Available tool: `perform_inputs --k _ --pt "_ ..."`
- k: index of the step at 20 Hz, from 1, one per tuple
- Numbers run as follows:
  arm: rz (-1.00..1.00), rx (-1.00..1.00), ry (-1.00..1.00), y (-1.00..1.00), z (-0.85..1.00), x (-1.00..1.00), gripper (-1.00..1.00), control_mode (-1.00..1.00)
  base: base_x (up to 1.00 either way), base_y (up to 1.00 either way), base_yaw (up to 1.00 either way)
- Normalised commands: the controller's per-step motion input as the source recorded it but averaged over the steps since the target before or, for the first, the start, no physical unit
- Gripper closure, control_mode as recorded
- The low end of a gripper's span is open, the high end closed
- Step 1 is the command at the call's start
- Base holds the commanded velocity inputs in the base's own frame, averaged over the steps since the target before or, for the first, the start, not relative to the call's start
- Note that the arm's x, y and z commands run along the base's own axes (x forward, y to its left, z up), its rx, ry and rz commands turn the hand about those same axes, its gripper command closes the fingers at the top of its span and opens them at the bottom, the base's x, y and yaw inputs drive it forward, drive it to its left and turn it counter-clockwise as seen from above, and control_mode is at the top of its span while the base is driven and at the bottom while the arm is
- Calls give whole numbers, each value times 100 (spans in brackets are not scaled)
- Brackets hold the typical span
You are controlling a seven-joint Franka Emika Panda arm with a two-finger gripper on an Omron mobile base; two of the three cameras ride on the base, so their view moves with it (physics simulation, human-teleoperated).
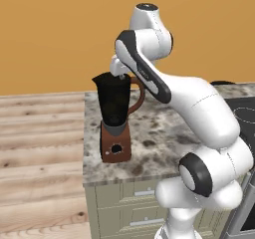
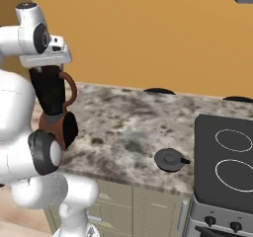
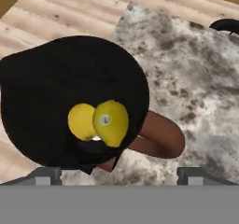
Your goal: Grab the lemons from the fridge, place them in the blender, close the lid, and turn on the blender to create a marinade.
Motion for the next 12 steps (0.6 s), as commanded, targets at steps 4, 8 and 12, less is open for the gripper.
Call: perform_inputs --k 4,8,12 --pt "-17 6 -2 -100 0 -100 -100 -100 0 0 0" --pt "-19 1 0 -100 -10 -97 -100 -100 0 0 0" --pt "-30 0 5 -100 -47 -35 -100 -100 0 0 0"
